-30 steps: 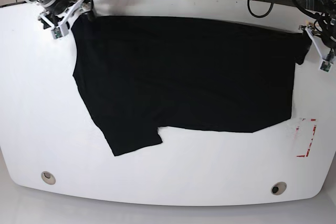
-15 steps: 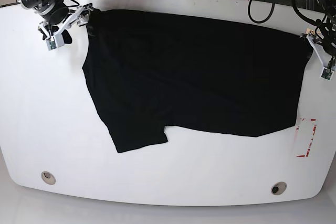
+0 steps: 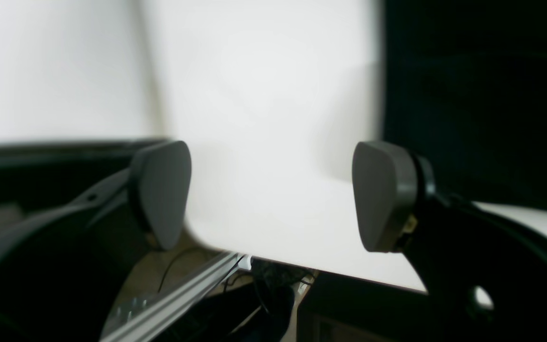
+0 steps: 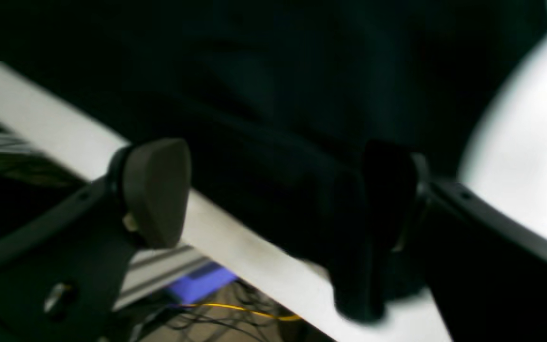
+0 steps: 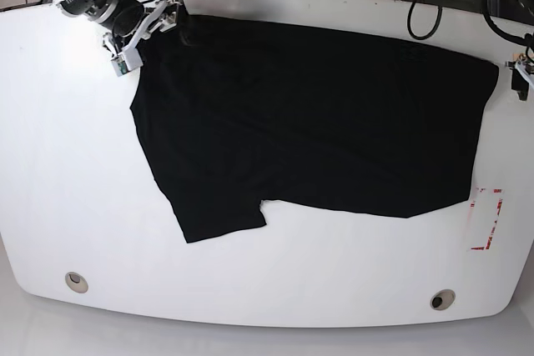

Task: Layout the t-shirt on the table in an organized manner, then fold the t-shirt properly
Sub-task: 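Adjust grips on the shirt edge and pull it taut with both grippers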

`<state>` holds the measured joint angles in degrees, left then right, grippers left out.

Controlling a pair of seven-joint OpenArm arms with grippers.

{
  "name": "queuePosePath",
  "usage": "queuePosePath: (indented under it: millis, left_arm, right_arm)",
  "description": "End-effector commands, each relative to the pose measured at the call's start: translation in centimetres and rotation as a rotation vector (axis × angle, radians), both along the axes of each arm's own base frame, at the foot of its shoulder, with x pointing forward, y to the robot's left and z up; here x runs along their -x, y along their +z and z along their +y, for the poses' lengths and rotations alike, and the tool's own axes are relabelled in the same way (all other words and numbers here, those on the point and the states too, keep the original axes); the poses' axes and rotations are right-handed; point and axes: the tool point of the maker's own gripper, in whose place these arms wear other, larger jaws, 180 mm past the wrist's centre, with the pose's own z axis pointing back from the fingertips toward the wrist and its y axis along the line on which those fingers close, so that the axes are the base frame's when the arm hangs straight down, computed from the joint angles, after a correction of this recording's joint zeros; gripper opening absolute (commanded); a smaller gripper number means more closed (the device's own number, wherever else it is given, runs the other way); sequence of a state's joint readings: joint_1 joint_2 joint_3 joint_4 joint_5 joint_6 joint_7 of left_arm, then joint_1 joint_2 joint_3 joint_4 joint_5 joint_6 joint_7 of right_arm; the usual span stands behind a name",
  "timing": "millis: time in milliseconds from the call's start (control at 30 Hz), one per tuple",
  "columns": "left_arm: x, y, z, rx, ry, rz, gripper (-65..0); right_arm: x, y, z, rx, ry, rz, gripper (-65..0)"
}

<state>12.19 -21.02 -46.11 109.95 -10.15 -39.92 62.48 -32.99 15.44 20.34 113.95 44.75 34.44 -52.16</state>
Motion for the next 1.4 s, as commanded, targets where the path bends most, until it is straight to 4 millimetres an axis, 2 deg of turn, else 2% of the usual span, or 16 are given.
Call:
queuePosePath:
  millis: [0,133,200,300,400,567,733,933,1167,1367]
  left_arm:
    - [-1.3,1.6,-0.2,-0.016,-0.033,-0.061,-16.5]
    - [-1.9,0.5,-1.8,0.009,-0.076,-0.039,-16.5]
    - [-2.3,-0.8,-3.5,0.045,-0.106,-0.024,-16.5]
    - [-2.4,-2.0,-5.0,0.090,-0.114,-0.019,-16.8]
    - [-2.3,-2.7,-5.6,0.117,-0.106,-0.018,-21.0]
    - [-2.5,-3.5,-6.7,0.129,-0.113,-0.005,-27.8]
    - [-2.5,-3.9,-6.6,0.099,-0.101,0.018,-27.9]
    - [-2.1,-4.7,-6.3,0.109,-0.089,0.044,-27.9]
    - [-1.6,-5.1,-6.0,0.108,-0.080,0.059,-27.9]
    - [-0.3,-6.0,-6.3,0.115,-0.086,0.098,-27.9]
  right_arm:
    - [-0.5,1.0,0.8,-0.026,0.021,-0.039,-18.4]
    - [-0.3,0.8,1.8,-0.038,0.048,-0.029,-31.1]
    - [-0.2,0.7,1.9,-0.040,0.051,-0.026,-39.6]
    - [-0.3,0.4,1.7,-0.040,0.042,-0.017,-50.1]
    - [-0.2,-0.2,1.3,-0.038,0.033,0.000,-56.8]
    - [-0.1,-2.3,0.1,0.020,0.021,0.045,-55.5]
    - [1.1,-5.2,-1.7,0.106,0.012,0.123,-55.6]
    - [1.7,-7.3,-3.2,0.148,-0.013,0.167,-55.6]
    - [2.8,-8.5,-5.3,0.242,0.050,0.201,-55.6]
    - [3.2,-8.6,-6.9,0.350,0.128,0.201,-55.6]
